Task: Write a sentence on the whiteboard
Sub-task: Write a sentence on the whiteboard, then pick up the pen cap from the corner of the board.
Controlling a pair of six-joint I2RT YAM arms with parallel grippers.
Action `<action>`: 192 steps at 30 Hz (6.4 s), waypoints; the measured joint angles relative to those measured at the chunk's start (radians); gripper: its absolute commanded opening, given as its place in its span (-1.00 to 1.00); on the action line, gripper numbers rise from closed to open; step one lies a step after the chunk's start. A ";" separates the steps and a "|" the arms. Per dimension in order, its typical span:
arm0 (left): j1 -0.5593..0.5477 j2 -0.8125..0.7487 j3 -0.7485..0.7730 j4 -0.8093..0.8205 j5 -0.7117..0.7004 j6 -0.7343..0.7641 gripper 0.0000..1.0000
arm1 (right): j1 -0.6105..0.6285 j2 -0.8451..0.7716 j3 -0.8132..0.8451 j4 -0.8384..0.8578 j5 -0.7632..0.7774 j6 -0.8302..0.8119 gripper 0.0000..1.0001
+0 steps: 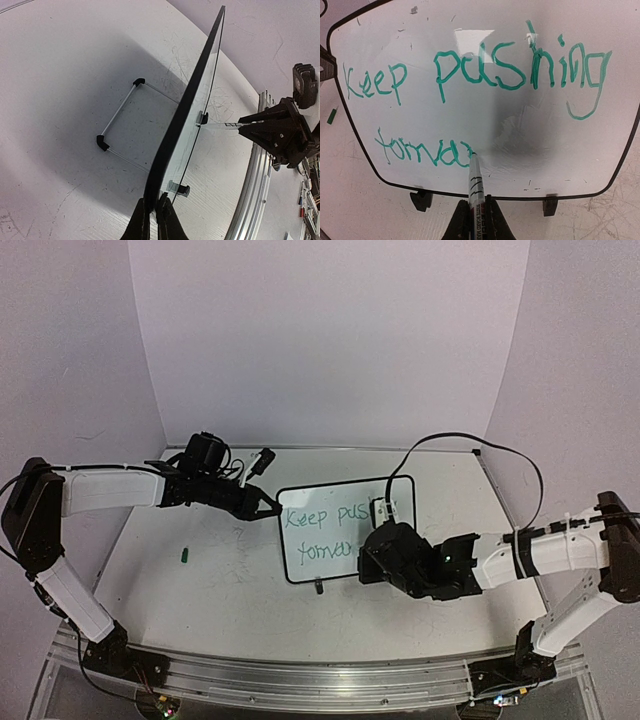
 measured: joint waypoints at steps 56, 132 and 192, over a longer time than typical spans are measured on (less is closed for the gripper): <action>0.000 0.000 0.000 0.000 0.000 0.000 -1.00 | -0.013 -0.033 -0.015 -0.041 0.050 0.040 -1.00; -0.003 0.000 0.000 0.001 -0.001 0.001 -1.00 | -0.059 -0.065 -0.032 -0.044 -0.005 0.018 -1.00; 0.036 -0.385 -0.126 -0.102 -0.428 -0.294 0.28 | -0.083 -0.433 -0.066 0.060 -0.083 -0.377 -1.00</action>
